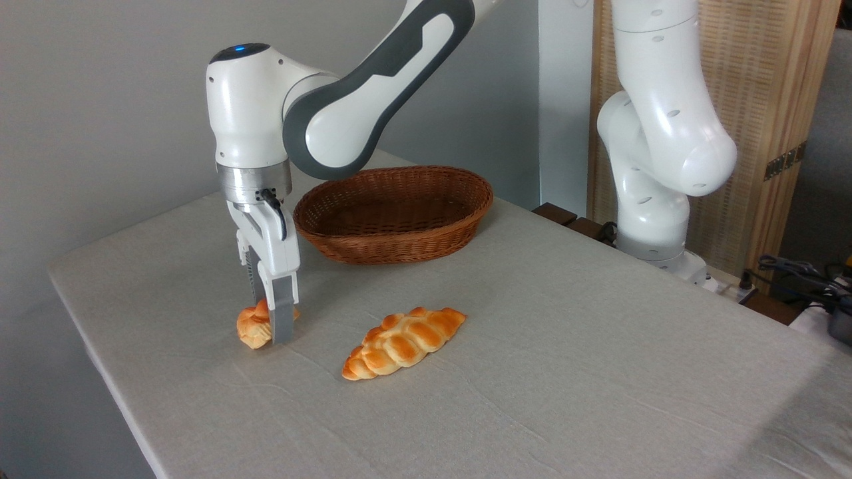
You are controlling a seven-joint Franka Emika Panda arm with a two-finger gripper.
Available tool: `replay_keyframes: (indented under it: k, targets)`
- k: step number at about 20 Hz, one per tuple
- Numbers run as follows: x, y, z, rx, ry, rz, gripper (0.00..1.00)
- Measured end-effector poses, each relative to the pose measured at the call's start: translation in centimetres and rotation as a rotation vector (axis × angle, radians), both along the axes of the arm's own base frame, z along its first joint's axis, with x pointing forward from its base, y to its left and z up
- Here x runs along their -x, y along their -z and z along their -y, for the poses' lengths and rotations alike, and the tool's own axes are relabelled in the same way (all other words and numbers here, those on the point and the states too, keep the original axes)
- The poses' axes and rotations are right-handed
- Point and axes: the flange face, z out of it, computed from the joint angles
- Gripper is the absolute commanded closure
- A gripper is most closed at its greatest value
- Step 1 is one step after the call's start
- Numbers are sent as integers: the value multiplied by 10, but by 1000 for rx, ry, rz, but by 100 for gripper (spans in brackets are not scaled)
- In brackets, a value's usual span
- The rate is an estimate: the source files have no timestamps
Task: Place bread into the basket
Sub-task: 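Close the gripper on the small round roll and lift it, then carry the held roll over the wicker basket and lower it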
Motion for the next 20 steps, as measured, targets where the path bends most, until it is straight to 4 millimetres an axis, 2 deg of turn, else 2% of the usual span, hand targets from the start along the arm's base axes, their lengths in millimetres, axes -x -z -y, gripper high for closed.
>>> replay_keyframes:
  k: [5, 6, 7, 8, 11, 15, 19, 20]
  targets:
    - [0, -1, 0, 0, 0, 1, 84]
    - [0, -2, 0, 1, 0, 3, 80]
    - [0, -6, -1, 4, -2, 10, 66]
    - [0, -14, -2, 14, -12, 20, 62]
    - [6, -54, -7, 84, -112, 26, 73]
    - [35, -102, -6, 107, -230, -25, 73]
    - [76, -131, 25, 120, -195, -98, 71]
    - [88, -135, 35, 131, -177, -125, 63]
